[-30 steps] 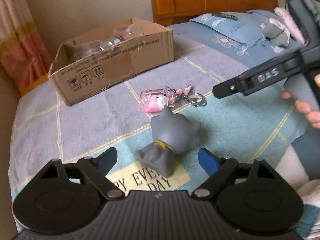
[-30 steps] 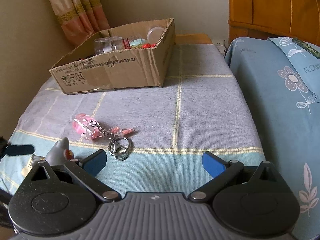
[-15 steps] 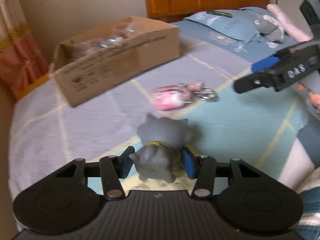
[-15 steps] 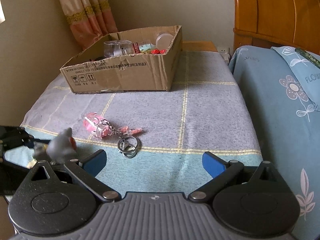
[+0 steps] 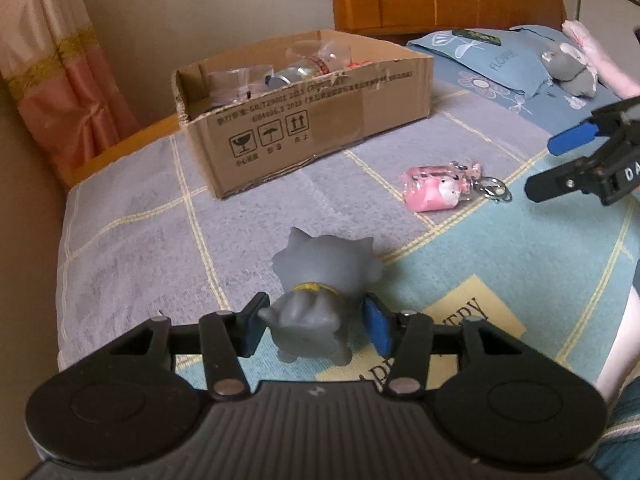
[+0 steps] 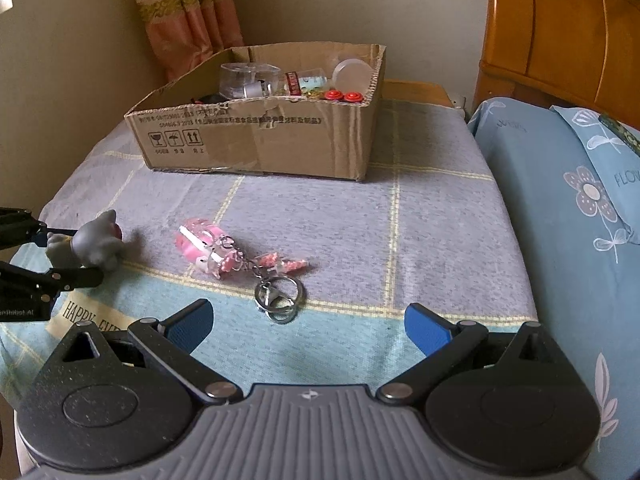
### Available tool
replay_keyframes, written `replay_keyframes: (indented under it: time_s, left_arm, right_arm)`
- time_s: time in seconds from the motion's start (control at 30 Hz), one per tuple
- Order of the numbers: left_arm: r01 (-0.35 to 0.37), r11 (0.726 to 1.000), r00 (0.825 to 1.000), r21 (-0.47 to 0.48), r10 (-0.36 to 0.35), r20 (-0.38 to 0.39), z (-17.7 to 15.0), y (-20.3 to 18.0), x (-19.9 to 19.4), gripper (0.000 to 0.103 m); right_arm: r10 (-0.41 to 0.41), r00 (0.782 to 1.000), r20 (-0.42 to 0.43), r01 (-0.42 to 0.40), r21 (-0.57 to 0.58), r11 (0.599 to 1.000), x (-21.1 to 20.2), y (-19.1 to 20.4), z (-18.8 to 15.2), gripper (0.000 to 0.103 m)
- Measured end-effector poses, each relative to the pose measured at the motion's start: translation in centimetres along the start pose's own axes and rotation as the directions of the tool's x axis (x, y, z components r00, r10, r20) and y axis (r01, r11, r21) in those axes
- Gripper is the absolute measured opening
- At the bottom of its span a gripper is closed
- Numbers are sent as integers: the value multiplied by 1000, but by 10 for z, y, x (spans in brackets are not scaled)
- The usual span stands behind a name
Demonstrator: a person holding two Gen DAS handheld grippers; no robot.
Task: Organize rigid objects
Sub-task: 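Grasp grey cat figurine with left gripper while right gripper grasps pink keychain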
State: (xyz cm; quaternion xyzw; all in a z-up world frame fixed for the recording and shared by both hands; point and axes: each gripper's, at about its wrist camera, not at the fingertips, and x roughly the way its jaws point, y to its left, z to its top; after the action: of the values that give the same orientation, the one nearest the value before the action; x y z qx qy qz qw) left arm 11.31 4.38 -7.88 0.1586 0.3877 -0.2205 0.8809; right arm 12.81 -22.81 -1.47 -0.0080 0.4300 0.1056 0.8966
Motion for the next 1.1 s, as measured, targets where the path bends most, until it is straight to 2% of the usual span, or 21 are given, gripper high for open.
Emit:
replay_keyframes:
  time_s: [0.17, 0.3, 0.4, 0.5, 0.6, 0.67, 0.93, 1.1]
  left_arm:
    - [22, 1000, 1000, 3, -22, 11, 0, 2, 9, 59]
    - [57, 998, 998, -41, -56, 25, 2, 7, 11, 52]
    - [26, 998, 999, -60, -25, 26, 1, 10, 13, 51]
    - [-53, 995, 998, -87, 55, 17, 3, 15, 14, 51]
    - [-121, 986, 993, -112, 122, 1, 6, 18, 16, 51]
    - [-125, 983, 992, -132, 126, -3, 9, 20, 17, 51]
    - [-110, 970, 994, -215, 114, 5, 6, 26, 19, 51]
    - [-100, 968, 994, -229, 107, 18, 2, 30, 15, 51]
  right_arm:
    - [6, 1000, -8, -6, -19, 1000, 2, 11, 2, 103]
    - [11, 1000, -13, -12, -27, 1000, 1, 17, 3, 103]
    - [53, 998, -18, -53, -13, 999, 2, 19, 5, 103]
    - [121, 992, -28, -121, -9, 993, 6, 24, 6, 103]
    - [208, 977, -47, -209, -8, 978, 14, 33, 7, 103]
    - [243, 968, -65, -244, -4, 970, 23, 41, 9, 103]
    - [218, 972, -89, -221, -36, 975, 47, 61, 18, 103]
    - [203, 975, -92, -208, -41, 977, 59, 66, 30, 103]
